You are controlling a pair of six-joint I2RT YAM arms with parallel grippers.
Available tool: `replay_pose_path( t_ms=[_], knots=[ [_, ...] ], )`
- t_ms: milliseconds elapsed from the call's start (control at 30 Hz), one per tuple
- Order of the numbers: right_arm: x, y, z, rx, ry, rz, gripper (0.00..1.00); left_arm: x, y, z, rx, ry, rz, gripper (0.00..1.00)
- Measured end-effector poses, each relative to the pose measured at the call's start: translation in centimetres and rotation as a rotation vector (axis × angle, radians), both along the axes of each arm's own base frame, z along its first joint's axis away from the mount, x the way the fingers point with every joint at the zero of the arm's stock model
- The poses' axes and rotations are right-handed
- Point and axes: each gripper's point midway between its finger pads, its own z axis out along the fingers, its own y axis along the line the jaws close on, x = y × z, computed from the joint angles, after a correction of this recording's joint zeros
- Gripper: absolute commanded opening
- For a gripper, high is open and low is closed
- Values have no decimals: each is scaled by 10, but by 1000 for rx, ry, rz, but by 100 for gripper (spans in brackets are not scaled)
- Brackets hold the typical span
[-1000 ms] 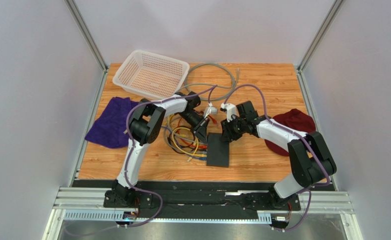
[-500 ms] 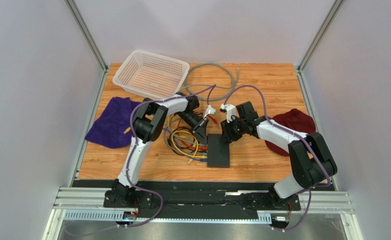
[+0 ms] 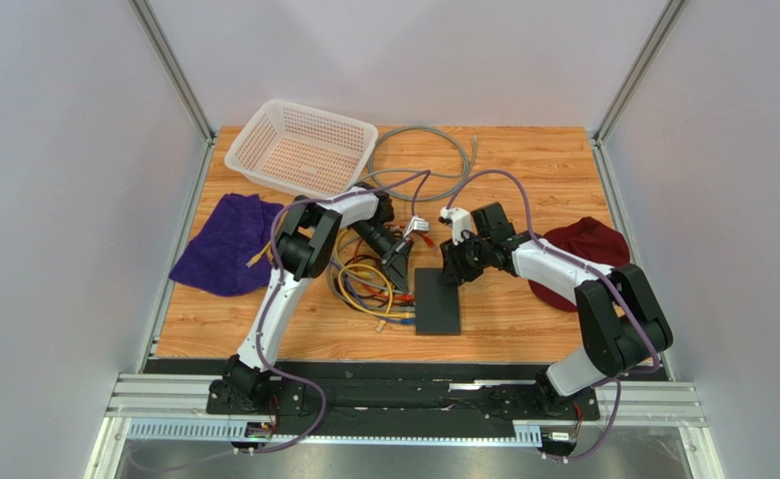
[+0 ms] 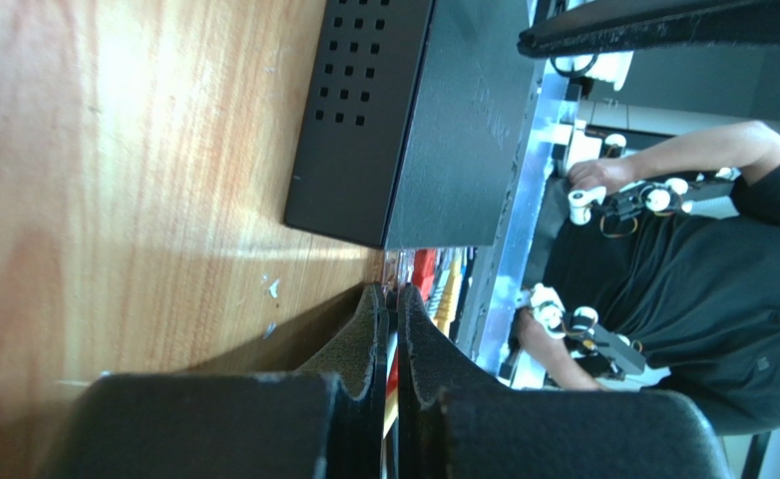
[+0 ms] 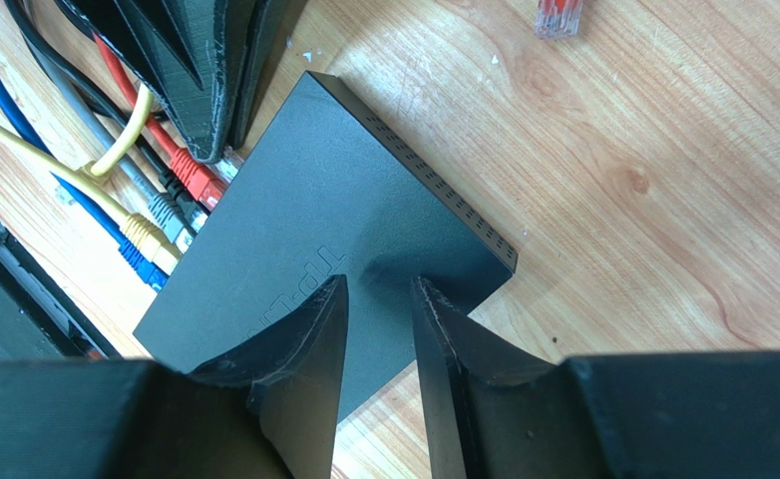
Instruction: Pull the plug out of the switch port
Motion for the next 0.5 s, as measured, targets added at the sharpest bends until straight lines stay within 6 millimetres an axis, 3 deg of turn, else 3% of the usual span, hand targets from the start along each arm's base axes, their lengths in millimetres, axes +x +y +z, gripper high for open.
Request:
replay_pose_path(
  t_ms=[233, 500],
  knots=[
    [0, 0, 0, 0, 0, 0, 37, 1, 4, 0, 29, -11, -16, 0],
    [0, 0, 0, 0, 0, 0, 37, 26, -4, 10, 25, -147, -41, 0]
  ],
)
